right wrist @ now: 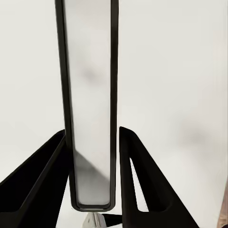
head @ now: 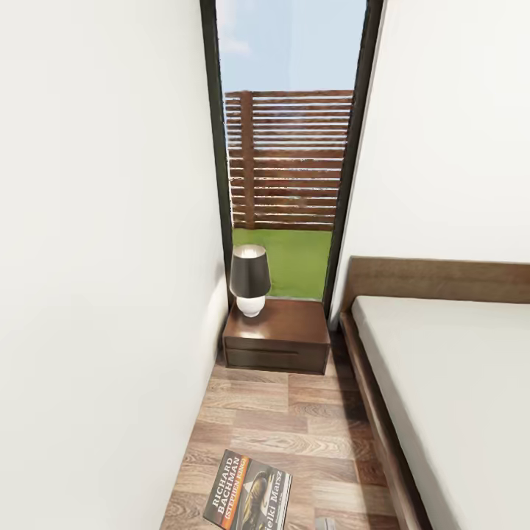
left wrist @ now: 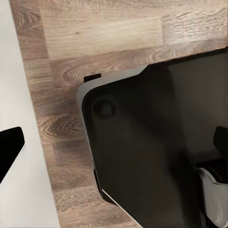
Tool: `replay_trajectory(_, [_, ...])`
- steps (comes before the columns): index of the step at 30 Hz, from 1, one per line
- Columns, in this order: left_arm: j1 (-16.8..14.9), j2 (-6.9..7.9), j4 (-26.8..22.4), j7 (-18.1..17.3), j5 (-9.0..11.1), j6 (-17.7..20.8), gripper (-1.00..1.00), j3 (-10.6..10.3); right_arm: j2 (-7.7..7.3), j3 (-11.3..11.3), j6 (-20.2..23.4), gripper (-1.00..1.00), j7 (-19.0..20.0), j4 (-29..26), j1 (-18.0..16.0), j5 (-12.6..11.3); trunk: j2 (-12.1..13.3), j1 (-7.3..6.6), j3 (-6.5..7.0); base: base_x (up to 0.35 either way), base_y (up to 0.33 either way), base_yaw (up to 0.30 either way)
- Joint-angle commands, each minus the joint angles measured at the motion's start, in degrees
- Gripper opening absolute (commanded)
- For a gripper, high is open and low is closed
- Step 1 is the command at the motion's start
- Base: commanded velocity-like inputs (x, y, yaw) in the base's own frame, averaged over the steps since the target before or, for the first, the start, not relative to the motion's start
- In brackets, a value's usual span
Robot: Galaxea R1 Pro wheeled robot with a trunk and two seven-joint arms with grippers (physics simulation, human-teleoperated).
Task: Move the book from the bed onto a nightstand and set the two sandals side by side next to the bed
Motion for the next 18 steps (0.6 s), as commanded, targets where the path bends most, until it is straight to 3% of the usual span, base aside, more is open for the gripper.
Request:
replay_trajectory(1, [-0.05,0.02,0.03,-0.26,0.62,-0.15,1.00,-0.39,0.03,-0.20,0.49,-1.00,0.22,-0.01,-0.05,-0.27,-0.12,0.06,-0.12,0.264,0.000,0.000])
replay_trajectory(18, [-0.05,0.02,0.03,-0.26,0.62,-0.15,1.00,-0.39,-0.05,-0.21,0.49,-1.00,0.23,-0.01,-0.05,-0.34,-0.12,0.06,-0.12,0.263,0.000,0.000])
